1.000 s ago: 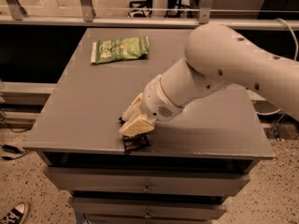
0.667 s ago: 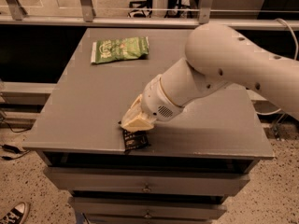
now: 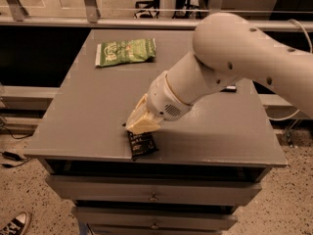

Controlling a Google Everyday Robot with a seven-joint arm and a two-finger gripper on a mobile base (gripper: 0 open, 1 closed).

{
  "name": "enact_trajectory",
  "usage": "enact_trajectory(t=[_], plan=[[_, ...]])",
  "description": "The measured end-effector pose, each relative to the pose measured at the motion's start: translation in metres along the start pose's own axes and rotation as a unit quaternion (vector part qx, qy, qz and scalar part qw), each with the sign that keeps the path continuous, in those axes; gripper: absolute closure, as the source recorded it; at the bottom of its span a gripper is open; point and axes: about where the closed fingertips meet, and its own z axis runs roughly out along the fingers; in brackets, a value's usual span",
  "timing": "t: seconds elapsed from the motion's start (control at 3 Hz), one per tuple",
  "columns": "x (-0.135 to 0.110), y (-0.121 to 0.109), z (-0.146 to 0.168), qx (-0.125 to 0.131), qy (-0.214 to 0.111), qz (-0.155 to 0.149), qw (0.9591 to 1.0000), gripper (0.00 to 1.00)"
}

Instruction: Move rxbar chocolate near green jalapeno chip bag

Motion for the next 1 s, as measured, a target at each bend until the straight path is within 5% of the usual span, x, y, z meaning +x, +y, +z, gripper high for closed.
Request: enact_trajectory(t=[0.67, 1.0], plan=[[-0.029, -0.020, -0.055, 0.025, 0.007, -0.039, 0.9989, 1.00], [-0.030, -0.022, -0.055, 0.027, 0.008, -0.041, 0.9987, 1.00]])
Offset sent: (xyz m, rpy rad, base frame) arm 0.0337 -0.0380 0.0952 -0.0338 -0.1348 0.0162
